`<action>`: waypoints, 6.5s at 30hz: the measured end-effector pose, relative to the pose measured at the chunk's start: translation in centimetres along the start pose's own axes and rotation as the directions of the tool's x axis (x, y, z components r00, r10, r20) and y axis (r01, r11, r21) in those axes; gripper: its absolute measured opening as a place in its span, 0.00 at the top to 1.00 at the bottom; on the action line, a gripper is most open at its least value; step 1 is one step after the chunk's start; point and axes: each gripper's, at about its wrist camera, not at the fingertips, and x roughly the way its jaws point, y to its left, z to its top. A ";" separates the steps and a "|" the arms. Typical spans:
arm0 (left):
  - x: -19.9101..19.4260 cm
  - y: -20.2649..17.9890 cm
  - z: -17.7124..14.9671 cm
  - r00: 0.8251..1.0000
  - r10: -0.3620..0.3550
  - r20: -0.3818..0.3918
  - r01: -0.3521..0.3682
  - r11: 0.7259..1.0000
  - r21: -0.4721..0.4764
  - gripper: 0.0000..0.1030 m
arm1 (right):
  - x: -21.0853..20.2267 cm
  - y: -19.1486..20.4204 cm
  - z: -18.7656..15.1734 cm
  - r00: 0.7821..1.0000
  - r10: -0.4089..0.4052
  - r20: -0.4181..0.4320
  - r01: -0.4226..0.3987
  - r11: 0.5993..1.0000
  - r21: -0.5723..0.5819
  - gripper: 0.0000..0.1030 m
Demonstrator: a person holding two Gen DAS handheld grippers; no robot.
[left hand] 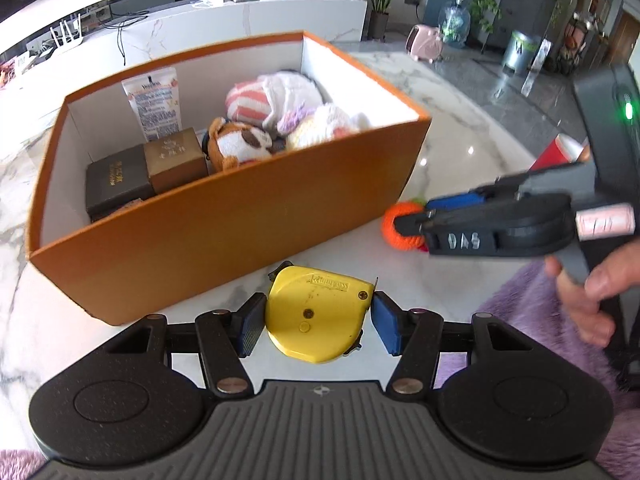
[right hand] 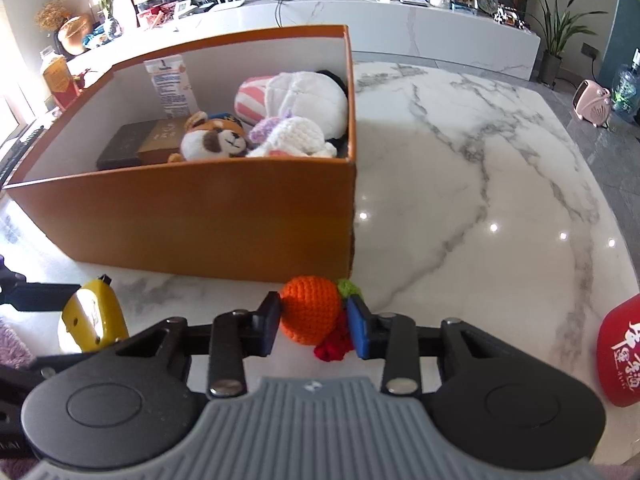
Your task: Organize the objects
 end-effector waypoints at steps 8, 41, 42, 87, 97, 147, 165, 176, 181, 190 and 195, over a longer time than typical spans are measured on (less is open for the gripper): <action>-3.8 0.4 1.3 0.998 -0.012 0.063 0.015 0.999 -0.047 0.35 | -4.2 0.9 0.2 0.998 0.050 0.046 -0.049 0.998 -0.026 1.00; -1.5 5.2 -1.4 0.998 0.052 -0.025 -0.055 0.990 -0.133 0.35 | 3.4 6.4 -0.2 0.971 0.193 -0.142 -0.206 0.975 -0.084 0.58; -1.6 5.1 -1.3 0.998 0.053 -0.024 -0.056 0.990 -0.132 0.35 | 3.3 6.5 -0.4 0.972 0.188 -0.141 -0.202 0.975 -0.096 0.58; 3.5 13.7 11.9 0.978 0.200 0.063 -0.205 0.976 0.080 0.35 | 11.9 9.6 18.4 0.994 0.109 0.001 -0.101 0.919 -0.381 0.58; 4.1 13.5 12.5 0.968 0.249 0.035 -0.251 0.955 0.160 0.35 | 10.7 9.0 18.0 0.995 0.099 0.021 -0.085 0.928 -0.363 0.53; 8.6 13.9 11.8 0.958 0.271 -0.090 -0.223 0.906 0.360 0.57 | 7.9 6.6 15.8 0.993 0.117 0.021 -0.108 0.961 -0.254 0.53; 9.9 14.6 13.5 0.941 0.335 -0.054 -0.286 0.869 0.404 0.73 | 8.0 6.5 15.7 0.991 0.130 0.019 -0.121 0.963 -0.242 0.53; 8.6 14.9 14.2 0.935 0.355 -0.003 -0.328 0.867 0.376 0.88 | 8.1 6.8 15.7 0.991 0.136 0.019 -0.127 0.962 -0.244 0.53; 7.0 15.2 14.2 0.954 0.301 0.000 -0.287 0.908 0.306 0.84 | 7.6 7.0 15.6 0.991 0.133 0.021 -0.123 0.961 -0.249 0.53; 0.9 11.9 12.5 0.960 0.264 0.095 -0.279 0.933 0.227 0.46 | 2.8 7.1 15.5 0.988 0.138 0.073 -0.116 0.961 -0.250 0.40; -3.1 10.3 11.8 0.952 0.245 0.182 -0.274 0.949 0.158 0.28 | -1.3 6.7 14.9 0.982 0.140 0.125 -0.109 0.968 -0.225 0.31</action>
